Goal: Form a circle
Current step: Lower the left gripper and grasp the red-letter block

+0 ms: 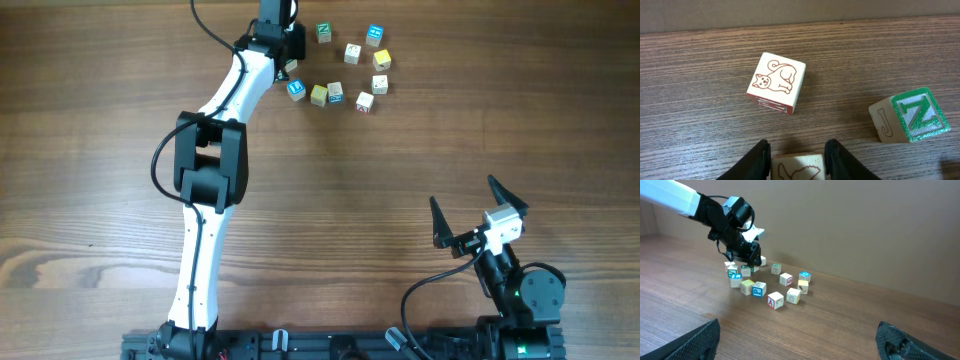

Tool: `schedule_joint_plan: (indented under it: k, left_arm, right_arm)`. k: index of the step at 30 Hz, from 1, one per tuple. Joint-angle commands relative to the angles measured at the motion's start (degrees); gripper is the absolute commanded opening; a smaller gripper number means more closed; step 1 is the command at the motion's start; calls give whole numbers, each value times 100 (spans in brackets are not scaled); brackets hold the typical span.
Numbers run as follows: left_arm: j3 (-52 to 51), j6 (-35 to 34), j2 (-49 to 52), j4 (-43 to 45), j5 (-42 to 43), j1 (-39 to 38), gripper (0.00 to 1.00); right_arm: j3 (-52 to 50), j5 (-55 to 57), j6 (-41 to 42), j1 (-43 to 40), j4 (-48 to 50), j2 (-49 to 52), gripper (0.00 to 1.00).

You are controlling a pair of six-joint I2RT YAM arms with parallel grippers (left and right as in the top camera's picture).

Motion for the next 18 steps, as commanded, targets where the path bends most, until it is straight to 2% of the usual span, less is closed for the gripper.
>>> schedule_joint_plan:
  k: [1,7,9,11,13,18]
  left_arm:
    - [87,9,125,37,-33,-7,39]
    - [90,9,116,17,-33,-7,53]
    - [90,9,105,13,-33,-7,40]
    - [90,9,92,17,-33,-7,40]
    - [90,9,24,20,-33,-7,25]
    - [90,9,-278,13,-35,-7,24]
  right_arm:
    - [-7,17,-59,13,15,-42,100]
    - [-7,17,-57,13,15,-42,100]
    - [-7,17,-57,13,15,-42,99]
    - [-7,17,-57,13,15,-42,100]
    - [-7,17,-55,13,15,-42,100]
    - [-7,17,-57,13,15,-42,100]
